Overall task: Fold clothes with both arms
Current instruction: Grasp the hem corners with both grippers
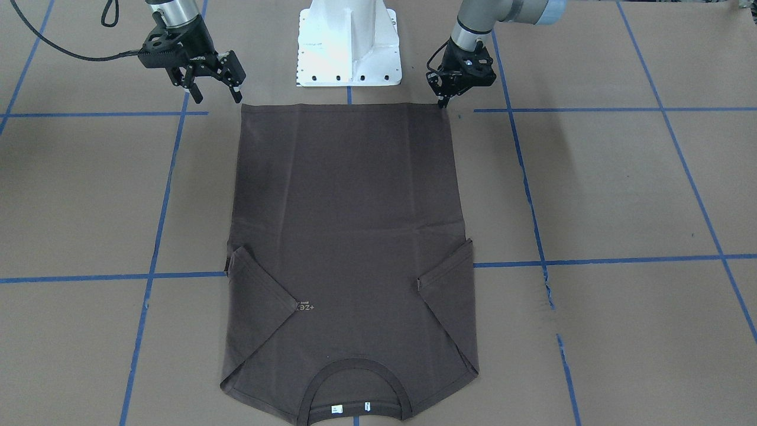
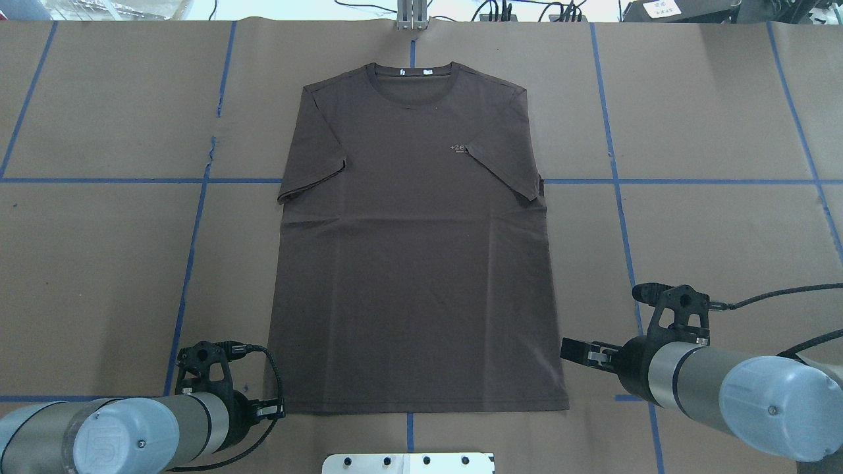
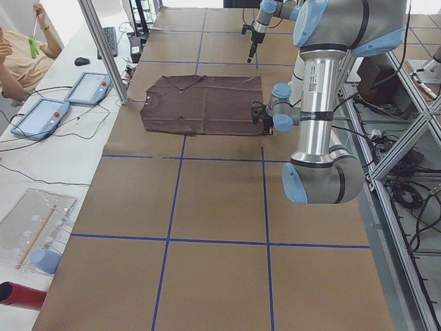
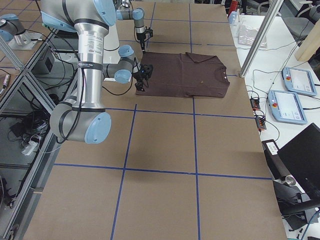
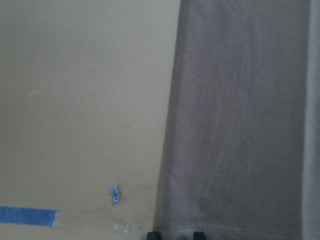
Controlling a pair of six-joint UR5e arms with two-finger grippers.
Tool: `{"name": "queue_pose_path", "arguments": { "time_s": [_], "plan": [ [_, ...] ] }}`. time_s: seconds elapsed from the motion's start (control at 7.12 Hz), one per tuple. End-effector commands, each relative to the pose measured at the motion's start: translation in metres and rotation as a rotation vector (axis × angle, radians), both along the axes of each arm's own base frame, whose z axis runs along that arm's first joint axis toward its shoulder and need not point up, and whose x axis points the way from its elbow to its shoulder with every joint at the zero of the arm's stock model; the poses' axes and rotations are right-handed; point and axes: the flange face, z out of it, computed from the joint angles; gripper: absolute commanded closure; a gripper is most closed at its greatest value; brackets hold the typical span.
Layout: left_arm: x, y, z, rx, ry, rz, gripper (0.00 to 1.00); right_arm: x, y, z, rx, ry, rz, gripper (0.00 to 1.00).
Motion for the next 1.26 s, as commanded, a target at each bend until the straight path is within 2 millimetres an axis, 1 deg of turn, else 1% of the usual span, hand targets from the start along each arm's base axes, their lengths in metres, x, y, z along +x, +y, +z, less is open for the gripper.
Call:
{"name": "queue_pose_path", "arguments": {
  "time_s": [0.0, 0.14, 0.28, 0.42, 0.56, 0.84, 0.98, 1.12],
  "plan": [
    [-0.001, 0.0, -0.003, -0.001, 0.007, -0.002, 1.0, -0.009, 0.01, -0.002, -0.006, -0.01, 0.023, 0.09],
    [0.0, 0.0, -0.009, -0.002, 0.018, -0.002, 1.0, -0.021, 0.025, -0.009, -0.039, -0.038, 0.084, 0.23],
    [0.001, 0.0, -0.008, -0.001, 0.016, -0.001, 1.0, -0.028, 0.034, -0.007, -0.043, -0.015, 0.09, 0.26],
    [0.002, -0.001, -0.014, -0.001, 0.029, -0.004, 1.0, -0.036, 0.039, -0.006, -0.042, 0.028, 0.103, 0.26],
    [0.005, 0.0, -0.02, 0.0, 0.042, -0.002, 1.0, -0.04, 0.047, 0.0, -0.048, 0.068, 0.135, 0.26],
    [0.006, 0.0, -0.023, 0.0, 0.047, -0.004, 1.0, -0.052, 0.069, 0.004, -0.024, 0.078, 0.112, 0.28],
    [0.007, -0.001, -0.024, 0.003, 0.052, -0.008, 1.0, -0.066, 0.074, 0.015, -0.01, 0.101, 0.109, 0.29],
    [0.006, -0.004, -0.025, 0.023, 0.051, -0.033, 1.0, -0.091, 0.076, 0.013, -0.011, 0.095, 0.11, 0.33]
  ]
}}
